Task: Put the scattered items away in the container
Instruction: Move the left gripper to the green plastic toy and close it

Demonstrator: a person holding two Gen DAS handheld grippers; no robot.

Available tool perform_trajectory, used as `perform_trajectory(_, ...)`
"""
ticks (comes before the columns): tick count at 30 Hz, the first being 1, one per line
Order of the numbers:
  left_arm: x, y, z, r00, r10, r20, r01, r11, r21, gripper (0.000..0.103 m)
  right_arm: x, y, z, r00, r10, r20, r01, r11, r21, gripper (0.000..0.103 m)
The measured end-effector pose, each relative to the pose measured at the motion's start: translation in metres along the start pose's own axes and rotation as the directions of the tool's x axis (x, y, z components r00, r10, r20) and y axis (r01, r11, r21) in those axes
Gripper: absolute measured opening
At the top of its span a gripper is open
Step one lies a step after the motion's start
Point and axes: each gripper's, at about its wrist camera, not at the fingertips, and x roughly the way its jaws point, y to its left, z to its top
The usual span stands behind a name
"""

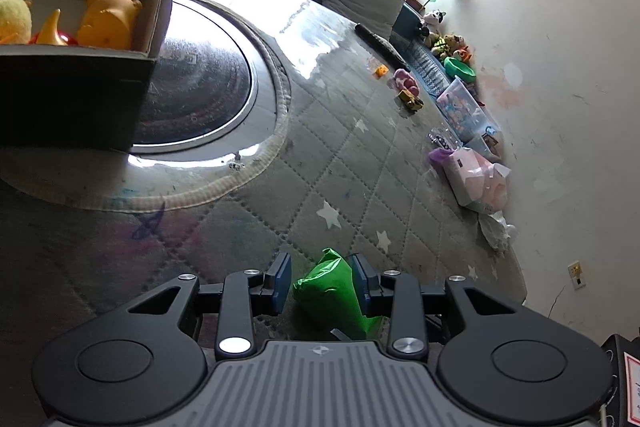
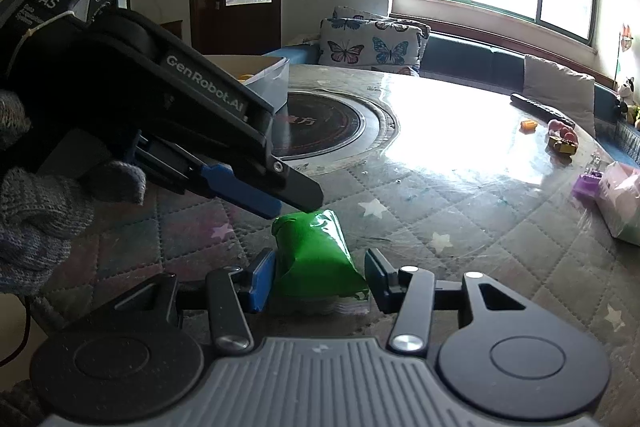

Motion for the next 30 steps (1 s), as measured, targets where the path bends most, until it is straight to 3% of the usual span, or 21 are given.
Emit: perform_trajectory(30,0.002,0.011,-0.005,0.999,-0.026,-0.019,0.025,0.999,-0.033,0.034,0.000,0.015,0.005,1.000,0.017,-0.018,-0.018,0.999,-0.031,0.041)
